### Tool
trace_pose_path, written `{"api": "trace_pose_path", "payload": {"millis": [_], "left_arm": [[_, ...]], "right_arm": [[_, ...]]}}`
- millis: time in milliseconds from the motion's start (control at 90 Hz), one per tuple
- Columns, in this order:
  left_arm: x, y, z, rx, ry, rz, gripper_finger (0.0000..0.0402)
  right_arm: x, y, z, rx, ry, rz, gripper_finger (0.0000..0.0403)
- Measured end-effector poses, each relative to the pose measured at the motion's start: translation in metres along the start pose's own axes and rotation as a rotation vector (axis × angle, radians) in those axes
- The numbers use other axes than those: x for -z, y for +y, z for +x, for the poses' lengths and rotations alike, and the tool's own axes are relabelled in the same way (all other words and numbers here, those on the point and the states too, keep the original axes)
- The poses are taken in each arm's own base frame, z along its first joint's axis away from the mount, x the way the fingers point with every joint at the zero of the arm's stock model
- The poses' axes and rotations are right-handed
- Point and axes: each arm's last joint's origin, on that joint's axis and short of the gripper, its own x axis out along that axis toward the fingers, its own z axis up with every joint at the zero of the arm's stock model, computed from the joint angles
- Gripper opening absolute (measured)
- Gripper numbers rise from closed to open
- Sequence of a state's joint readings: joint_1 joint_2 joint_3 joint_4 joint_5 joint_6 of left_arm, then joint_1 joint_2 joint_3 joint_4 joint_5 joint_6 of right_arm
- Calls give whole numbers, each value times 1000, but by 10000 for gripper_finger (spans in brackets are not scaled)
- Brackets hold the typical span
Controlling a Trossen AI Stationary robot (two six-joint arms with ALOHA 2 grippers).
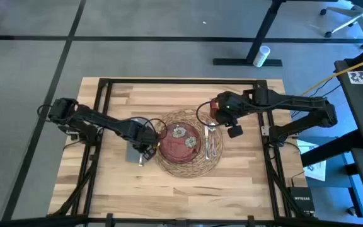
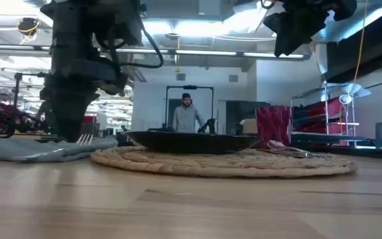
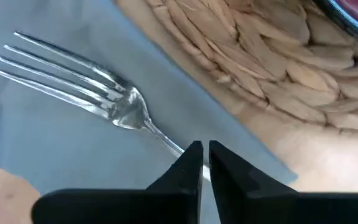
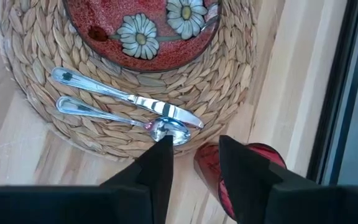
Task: Set table place
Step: Adjust the silver spoon on the gray table napkin
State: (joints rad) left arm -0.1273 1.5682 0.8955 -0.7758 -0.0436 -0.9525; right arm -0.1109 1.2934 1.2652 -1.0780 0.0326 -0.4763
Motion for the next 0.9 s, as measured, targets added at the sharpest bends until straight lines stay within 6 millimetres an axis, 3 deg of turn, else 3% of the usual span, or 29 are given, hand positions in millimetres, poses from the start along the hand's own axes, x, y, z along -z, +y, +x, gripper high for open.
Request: {"api": "trace_pose_path", "payload": {"millis": [356,900], "left_arm": [[1,6,3,-84,-20,-189,66],[0,7,11,-122,-11,-233,68]], "right_arm": [[0,0,0,2,-3,-1,115],[0,0,0,2,-3,-1,115]]}}
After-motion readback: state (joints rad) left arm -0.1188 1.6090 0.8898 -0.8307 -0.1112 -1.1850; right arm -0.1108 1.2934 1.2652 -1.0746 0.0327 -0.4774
